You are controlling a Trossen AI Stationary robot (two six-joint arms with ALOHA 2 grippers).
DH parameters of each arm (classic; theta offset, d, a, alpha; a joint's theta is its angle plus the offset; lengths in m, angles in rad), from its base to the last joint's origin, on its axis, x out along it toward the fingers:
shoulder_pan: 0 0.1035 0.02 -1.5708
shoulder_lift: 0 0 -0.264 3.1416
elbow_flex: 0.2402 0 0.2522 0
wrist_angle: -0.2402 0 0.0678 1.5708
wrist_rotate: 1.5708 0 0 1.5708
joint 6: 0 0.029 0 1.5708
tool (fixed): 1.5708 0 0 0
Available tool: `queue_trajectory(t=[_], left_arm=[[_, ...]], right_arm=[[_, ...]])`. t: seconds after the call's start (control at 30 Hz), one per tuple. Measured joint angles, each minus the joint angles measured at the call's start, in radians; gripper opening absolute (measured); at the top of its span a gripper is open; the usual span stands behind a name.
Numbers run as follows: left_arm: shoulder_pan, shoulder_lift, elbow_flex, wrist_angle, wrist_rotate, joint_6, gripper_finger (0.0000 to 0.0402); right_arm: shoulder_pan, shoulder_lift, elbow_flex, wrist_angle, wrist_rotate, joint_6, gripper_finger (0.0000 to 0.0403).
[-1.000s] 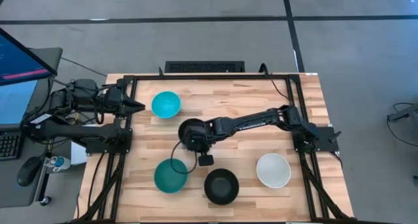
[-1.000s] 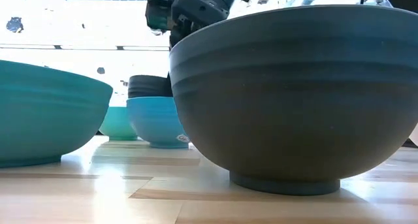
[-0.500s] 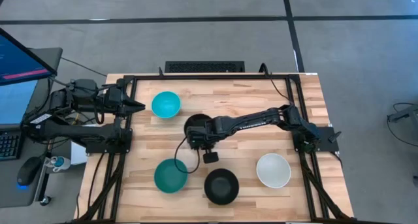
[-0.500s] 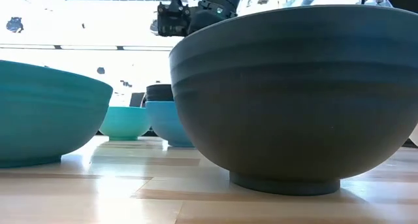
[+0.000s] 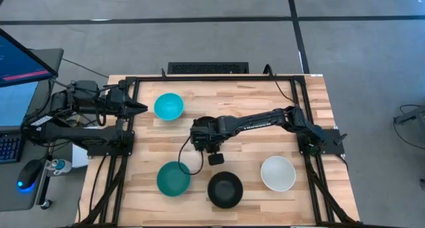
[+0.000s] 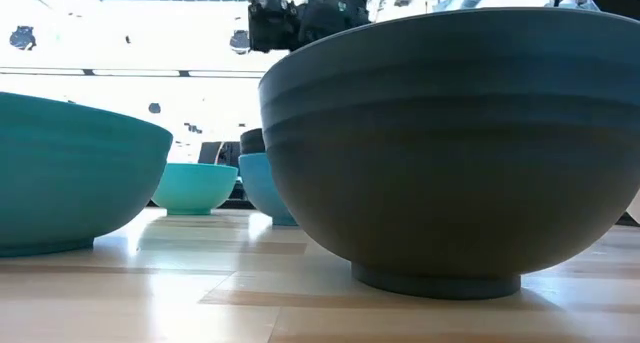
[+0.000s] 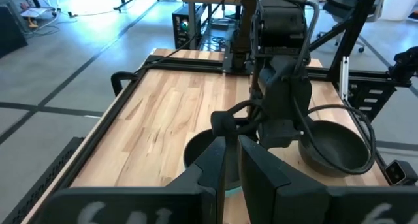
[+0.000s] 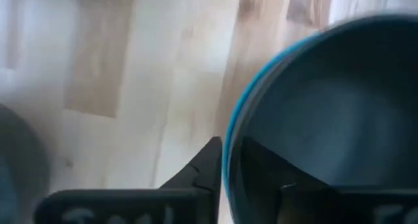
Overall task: Nest bowls inside each other
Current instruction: Stack the top black bowl on top of the blue bowl, then stack the light blue bowl on top of the black bowl
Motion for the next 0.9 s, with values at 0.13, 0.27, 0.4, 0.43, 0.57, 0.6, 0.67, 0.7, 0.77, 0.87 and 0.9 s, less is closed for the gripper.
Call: queue_trajectory(t=[0.13,0.27,0.4,0.43,0.57,0.6,0.67,0.7,0.77,0.87,0.9], left_arm=[[0.000,0.000,0.000,-0.001,0.004,-0.003,0.0031],[0.000,0.000,0.000,-0.002,0.004,-0.004,0.0031],[0.000,0.000,0.000,-0.002,0.005,-0.028,0.0031],[0.000,0.000,0.000,-0.002,0.005,-0.034,0.0031],[0.000,0.000,0.000,-0.003,0.013,-0.037,0.0031],[0.000,0.000,0.000,-0.003,0.013,-0.036,0.0031],[0.000,0.000,0.000,-0.004,0.013,-0.037,0.0031],[0.000,0.000,0.000,-0.004,0.013,-0.037,0.0031],[0.000,0.000,0.000,-0.004,0.012,-0.037,0.0031],[0.000,0.000,0.000,-0.007,0.011,-0.037,0.0031],[0.000,0.000,0.000,-0.008,0.011,-0.037,0.0031]], right_arm=[[-0.006,0.000,0.054,-0.032,-0.024,-0.001,0.0099],[-0.014,-0.001,0.106,-0.090,-0.028,0.000,0.0106],[-0.014,-0.001,0.141,-0.179,-0.028,-0.001,0.0107],[-0.014,-0.001,0.147,-0.208,-0.029,-0.002,0.0107],[-0.013,-0.003,0.161,-0.248,-0.057,-0.043,0.0108],[-0.012,-0.006,0.160,-0.253,-0.069,-0.047,0.0108],[-0.009,-0.019,0.159,-0.257,-0.095,-0.053,0.0108],[-0.007,-0.025,0.162,-0.250,-0.099,-0.054,0.0108],[-0.004,-0.048,0.160,-0.254,-0.099,-0.056,0.0108],[-0.004,-0.085,0.161,-0.208,-0.100,-0.059,0.0108],[-0.005,-0.107,0.158,-0.215,-0.100,-0.071,0.0108]])
